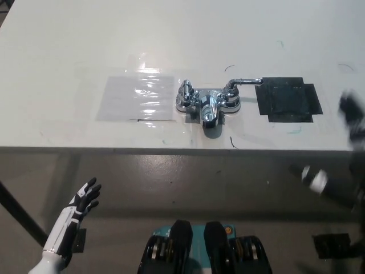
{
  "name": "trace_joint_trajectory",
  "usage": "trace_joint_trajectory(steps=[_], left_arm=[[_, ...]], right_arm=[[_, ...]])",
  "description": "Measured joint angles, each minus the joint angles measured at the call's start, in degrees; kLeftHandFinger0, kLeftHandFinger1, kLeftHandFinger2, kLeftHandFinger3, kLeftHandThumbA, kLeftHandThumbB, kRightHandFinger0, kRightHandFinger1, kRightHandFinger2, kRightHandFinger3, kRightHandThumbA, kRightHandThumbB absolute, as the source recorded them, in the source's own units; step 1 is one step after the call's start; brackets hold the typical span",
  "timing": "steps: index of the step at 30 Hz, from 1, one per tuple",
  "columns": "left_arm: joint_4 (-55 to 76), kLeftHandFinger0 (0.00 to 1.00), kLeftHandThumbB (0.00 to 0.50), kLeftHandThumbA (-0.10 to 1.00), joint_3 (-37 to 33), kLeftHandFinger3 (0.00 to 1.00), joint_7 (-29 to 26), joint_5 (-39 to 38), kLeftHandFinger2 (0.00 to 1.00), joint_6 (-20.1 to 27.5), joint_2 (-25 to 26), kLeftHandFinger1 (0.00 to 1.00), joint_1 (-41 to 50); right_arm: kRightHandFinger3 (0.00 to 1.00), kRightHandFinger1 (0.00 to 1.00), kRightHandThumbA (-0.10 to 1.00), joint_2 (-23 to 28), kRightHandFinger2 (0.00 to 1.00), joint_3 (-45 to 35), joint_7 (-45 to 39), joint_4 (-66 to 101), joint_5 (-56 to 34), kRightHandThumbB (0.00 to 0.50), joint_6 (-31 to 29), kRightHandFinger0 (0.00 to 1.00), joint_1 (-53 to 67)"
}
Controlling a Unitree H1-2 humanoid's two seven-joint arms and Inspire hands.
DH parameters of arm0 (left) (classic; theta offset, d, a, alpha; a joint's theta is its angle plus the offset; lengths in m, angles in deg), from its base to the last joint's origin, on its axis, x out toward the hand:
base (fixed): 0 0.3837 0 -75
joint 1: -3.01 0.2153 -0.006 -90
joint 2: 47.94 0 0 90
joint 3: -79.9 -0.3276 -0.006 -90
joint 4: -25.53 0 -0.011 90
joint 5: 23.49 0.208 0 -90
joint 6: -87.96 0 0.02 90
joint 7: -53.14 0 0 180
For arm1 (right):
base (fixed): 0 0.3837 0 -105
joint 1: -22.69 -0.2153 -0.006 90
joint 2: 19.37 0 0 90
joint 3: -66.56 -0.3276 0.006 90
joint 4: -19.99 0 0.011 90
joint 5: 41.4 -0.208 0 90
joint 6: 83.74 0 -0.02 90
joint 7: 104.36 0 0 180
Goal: The faucet is at the center of the desk and the robot turn off the faucet by turning the right faucet handle using the right hand
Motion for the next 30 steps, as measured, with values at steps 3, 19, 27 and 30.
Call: trace_joint_trajectory(steps=[3, 19, 27, 30], left_arm=[[0.00, 1.00, 0.448, 1.00, 0.00, 1.00, 0.10, 0.02, 1.00, 0.01, -0.02, 1.00, 0.01], [-0.03, 1.00, 0.435, 1.00, 0.00, 1.00, 0.14, 0.01, 1.00, 0.04, -0.01, 1.00, 0.18], [-0.03, 1.00, 0.447, 1.00, -0.08, 1.00, 0.32, 0.02, 1.00, 0.63, -0.02, 1.00, 0.10], [-0.02, 1.00, 0.440, 1.00, -0.10, 1.00, 0.34, 0.02, 1.00, 0.98, -0.02, 1.00, 0.10]], right_arm=[[1.00, 1.00, 1.00, 2.75, 1.00, -0.29, -1.00, 0.01, -1.96, 0.332, 3.42, 1.00, -5.32], [1.00, 1.00, 1.00, 5.08, 1.00, -0.06, -11.13, -36.51, -12.65, 0.407, 18.39, 1.00, -35.96], [1.00, 1.00, 1.00, 3.67, 1.00, 0.83, -15.82, -60.65, -12.58, 0.365, 18.68, 1.00, -46.42], [1.00, 1.00, 1.00, 2.87, 1.00, 1.11, -16.92, -68.10, -12.19, 0.364, 18.29, 1.00, -50.07]])
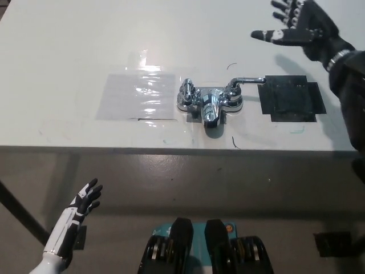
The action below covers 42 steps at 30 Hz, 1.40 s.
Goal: The faucet is at the center of the desk and the robot turn off the faucet by turning the right faucet handle using the right hand
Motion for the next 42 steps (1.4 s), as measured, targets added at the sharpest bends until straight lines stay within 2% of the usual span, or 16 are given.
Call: trace_joint_trajectory(steps=[8, 11, 17, 21, 26, 30, 32, 34, 42], left_arm=[[0.00, 1.00, 0.456, 1.00, 0.01, 1.00, 0.00, 0.13, 1.00, 0.32, 0.03, 1.00, -0.02], [0.00, 1.00, 0.456, 1.00, 0.00, 1.00, 0.02, 0.12, 1.00, 0.42, 0.02, 1.00, -0.08], [-0.11, 1.00, 0.461, 1.00, -0.04, 1.00, 0.03, 0.14, 1.00, 0.86, 0.01, 1.00, -0.17], [-0.11, 1.00, 0.466, 1.00, -0.06, 1.00, 0.04, 0.14, 1.00, 0.87, 0.01, 1.00, -0.17], [-0.25, 1.00, 0.475, 1.00, -0.07, 1.00, 0.10, 0.13, 1.00, 0.87, 0.02, 1.00, -0.30], [-0.34, 1.00, 0.440, 1.00, -0.10, 1.00, 0.12, 0.27, 1.00, 0.87, 0.02, 1.00, -0.36], [-0.52, 1.00, 0.442, 1.00, -0.12, 1.00, 0.15, 0.37, 1.00, 0.88, 0.02, 1.00, -0.38], [-0.85, 1.00, 0.439, 1.00, -0.12, 1.00, 0.17, 0.42, 1.00, 0.88, 0.02, 1.00, -0.39], [-0.95, 1.00, 0.437, 1.00, -0.11, 1.00, 0.47, 0.70, 1.00, 0.89, 0.02, 1.00, -0.46]], right_arm=[[1.00, 1.00, 1.00, -1.30, 1.00, 0.37, -1.61, -13.19, 1.82, 0.393, -2.74, 1.00, -3.15], [1.00, 1.00, 1.00, -1.62, 1.00, 0.36, -1.79, -14.95, 2.36, 0.370, -3.04, 1.00, -3.14], [1.00, 1.00, 1.00, -2.30, 1.00, 0.36, -1.98, -17.07, 3.33, 0.413, -4.22, 1.00, -3.18], [1.00, 1.00, 1.00, -3.14, 1.00, 0.44, -1.96, -18.70, 4.01, 0.402, -4.59, 1.00, -3.18], [1.00, 1.00, 1.00, -3.47, 1.00, 0.44, -1.94, -20.22, 4.73, 0.414, -4.70, 1.00, -3.17], [1.00, 1.00, 1.00, -3.52, 1.00, 0.17, -1.95, -20.63, 4.83, 0.416, -4.83, 1.00, -3.17], [1.00, 1.00, 1.00, -3.62, 1.00, -0.09, -1.95, -20.98, 4.86, 0.424, -5.03, 1.00, -3.17], [1.00, 1.00, 1.00, -3.82, 1.00, -0.26, -1.95, -21.23, 4.88, 0.386, -5.12, 1.00, -3.17], [1.00, 1.00, 1.00, -4.51, 1.00, -0.38, -1.92, -22.16, 5.50, 0.417, -5.31, 1.00, -3.17]])
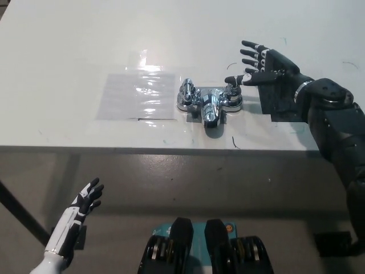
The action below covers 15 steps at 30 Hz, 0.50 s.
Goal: The faucet is at the center of the desk and the robot turn off the faucet by turning the right faucet handle using the right hand
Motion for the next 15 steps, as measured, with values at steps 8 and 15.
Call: trace_joint_trajectory(steps=[8, 15], left_arm=[[-0.09, 1.00, 0.440, 1.00, 0.00, 1.00, 0.24, 0.39, 1.00, 0.09, 0.00, 1.00, -0.09], [-0.08, 1.00, 0.456, 1.00, 0.00, 1.00, 0.25, 0.45, 1.00, 0.08, -0.01, 1.00, -0.19]], right_arm=[[1.00, 1.00, 1.00, -0.26, 1.00, -1.16, -0.06, -0.06, 0.22, 0.402, 0.02, 1.00, 0.01], [1.00, 1.00, 1.00, -0.61, 1.00, -2.16, -0.27, -0.12, 0.22, 0.440, 0.01, 1.00, 0.08]])
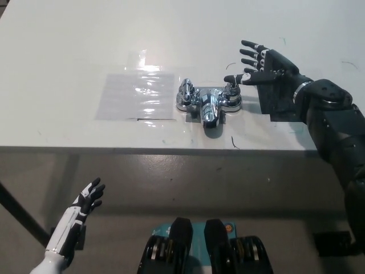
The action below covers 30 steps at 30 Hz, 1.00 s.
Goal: The faucet is at the center of the desk and the robot turn off the faucet by turning the right faucet handle using the right hand
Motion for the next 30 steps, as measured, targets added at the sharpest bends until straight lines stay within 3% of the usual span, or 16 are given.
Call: trace_joint_trajectory(steps=[3, 8, 15, 25, 30], left_arm=[[0.00, 1.00, 0.453, 1.00, 0.03, 1.00, 0.00, 0.00, 1.00, 0.00, 0.00, 1.00, -0.11], [0.00, 1.00, 0.439, 1.00, 0.07, 1.00, 0.04, -0.04, 1.00, 0.00, 0.00, 1.00, -0.37], [0.00, 1.00, 0.461, 1.00, 0.08, 1.00, 0.04, -0.04, 1.00, 0.00, 0.00, 1.00, -0.52], [0.00, 1.00, 0.441, 1.00, 0.09, 1.00, 0.05, -0.02, 1.00, 0.00, 0.04, 1.00, -0.79], [0.01, 1.00, 0.410, 1.00, 0.14, 1.00, 0.05, -0.05, 1.00, 0.00, 0.05, 1.00, -0.87]], right_arm=[[1.00, 1.00, 1.00, -0.16, 1.00, -0.07, -0.20, 0.02, 0.02, 0.467, -0.16, 1.00, 0.13], [1.00, 1.00, 1.00, -0.58, 1.00, -0.86, -0.98, 0.32, -0.14, 0.457, -0.85, 1.00, 0.75], [1.00, 1.00, 1.00, -1.85, 1.00, -2.78, -1.90, 1.91, -1.00, 0.451, -1.44, 1.00, 3.12], [1.00, 1.00, 1.00, -3.33, 1.00, -2.69, -3.08, 5.94, -1.15, 0.461, -1.81, 1.00, 6.34], [1.00, 1.00, 1.00, -3.94, 1.00, -2.14, -3.42, 10.57, -1.12, 0.436, -1.29, 1.00, 8.73]])
